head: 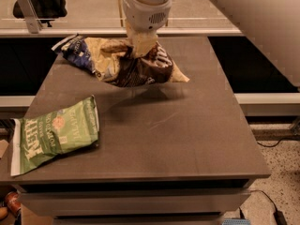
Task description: Move brown chip bag near green jalapeno chip bag
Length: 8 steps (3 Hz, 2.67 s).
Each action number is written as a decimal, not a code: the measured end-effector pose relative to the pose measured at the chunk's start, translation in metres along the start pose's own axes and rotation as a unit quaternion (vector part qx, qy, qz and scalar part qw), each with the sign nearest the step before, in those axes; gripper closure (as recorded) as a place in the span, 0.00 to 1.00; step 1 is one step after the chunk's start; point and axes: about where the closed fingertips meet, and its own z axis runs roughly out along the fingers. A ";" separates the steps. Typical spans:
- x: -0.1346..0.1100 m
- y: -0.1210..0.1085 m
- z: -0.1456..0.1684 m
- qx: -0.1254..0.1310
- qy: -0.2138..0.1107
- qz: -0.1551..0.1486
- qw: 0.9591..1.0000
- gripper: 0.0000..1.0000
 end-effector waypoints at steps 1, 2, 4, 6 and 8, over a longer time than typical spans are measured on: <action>-0.024 0.020 -0.002 -0.013 -0.024 -0.011 1.000 1.00; -0.042 0.040 -0.004 -0.021 -0.044 -0.008 0.999 1.00; -0.066 0.066 -0.004 -0.027 -0.058 0.009 0.998 0.84; -0.071 0.073 -0.006 -0.030 -0.059 0.022 0.998 0.38; -0.073 0.074 -0.006 -0.031 -0.065 0.027 0.997 0.00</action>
Offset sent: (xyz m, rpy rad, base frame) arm -0.0920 0.0204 -0.0143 0.0721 0.1265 0.0485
